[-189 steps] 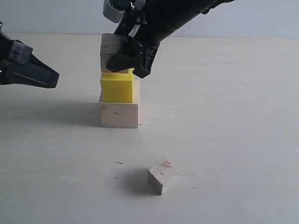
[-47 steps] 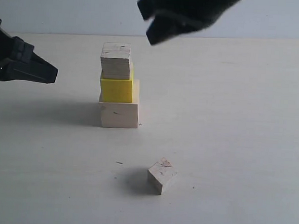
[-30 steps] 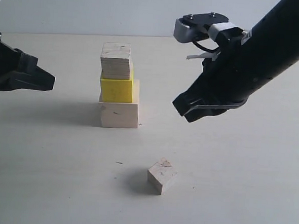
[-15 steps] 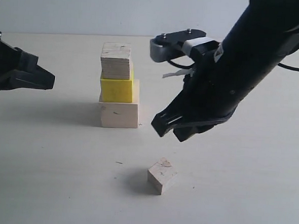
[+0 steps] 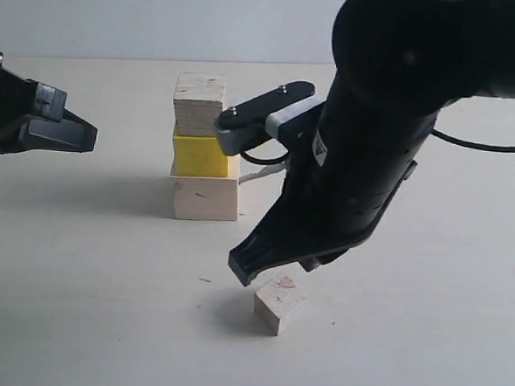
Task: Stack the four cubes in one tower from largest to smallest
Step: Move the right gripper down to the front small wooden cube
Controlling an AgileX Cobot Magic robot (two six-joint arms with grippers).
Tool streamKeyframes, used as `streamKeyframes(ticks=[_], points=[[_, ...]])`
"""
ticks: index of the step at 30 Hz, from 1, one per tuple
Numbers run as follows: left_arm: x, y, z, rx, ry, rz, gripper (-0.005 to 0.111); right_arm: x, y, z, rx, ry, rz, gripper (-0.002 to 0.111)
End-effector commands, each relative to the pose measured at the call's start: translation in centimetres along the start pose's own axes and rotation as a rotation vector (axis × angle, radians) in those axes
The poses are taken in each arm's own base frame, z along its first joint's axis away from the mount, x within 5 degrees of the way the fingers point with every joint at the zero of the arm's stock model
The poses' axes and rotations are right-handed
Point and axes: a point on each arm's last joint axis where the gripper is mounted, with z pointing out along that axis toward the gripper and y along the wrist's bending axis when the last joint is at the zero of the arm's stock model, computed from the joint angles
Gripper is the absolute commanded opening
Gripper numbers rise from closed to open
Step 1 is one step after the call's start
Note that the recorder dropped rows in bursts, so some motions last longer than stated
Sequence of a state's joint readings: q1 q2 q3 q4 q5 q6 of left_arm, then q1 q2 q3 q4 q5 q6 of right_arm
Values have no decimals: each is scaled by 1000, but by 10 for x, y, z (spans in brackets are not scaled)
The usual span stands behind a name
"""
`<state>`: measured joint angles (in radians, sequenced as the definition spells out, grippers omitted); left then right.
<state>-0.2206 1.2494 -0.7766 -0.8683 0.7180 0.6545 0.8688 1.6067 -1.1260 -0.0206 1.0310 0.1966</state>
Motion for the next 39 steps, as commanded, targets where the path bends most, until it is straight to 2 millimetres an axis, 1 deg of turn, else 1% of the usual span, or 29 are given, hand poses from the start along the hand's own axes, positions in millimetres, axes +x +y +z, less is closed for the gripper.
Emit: streamKeyframes(ticks=[1,4,8,11,12,14,15,18,24,30,39], points=[[0,-2,-2,10,-13,-18,0,-13,2,2,12,-19,-39,0],[-1,-2,-2,19,-17,-29,0,-16,6,9,-18,5,-82,3],[0,-3,-2,24,-14,-30,0,-18,9,21,-38,35,-151,16],[0,-3,-2,24,-14,-30,0,-20,9,29,-29,56,-156,29],[0,-3,-2,24,-14,-30,0,-21,9,32,-29,59,-155,36],[0,-3,-2,24,-14,-30,0,-22,9,35,-29,50,-155,47],[0,-3,-2,24,-14,-30,0,-24,10,36,-30,41,-155,55],[0,-3,-2,22,-12,-28,0,-27,10,39,-33,10,-152,67],[0,-3,-2,25,-9,-28,0,-25,11,40,-38,25,-148,67],[1,-4,-2,33,6,-22,0,-17,9,56,-40,-8,-145,67],[2,-4,-2,39,14,-20,0,-19,8,61,-22,-28,-134,67]])
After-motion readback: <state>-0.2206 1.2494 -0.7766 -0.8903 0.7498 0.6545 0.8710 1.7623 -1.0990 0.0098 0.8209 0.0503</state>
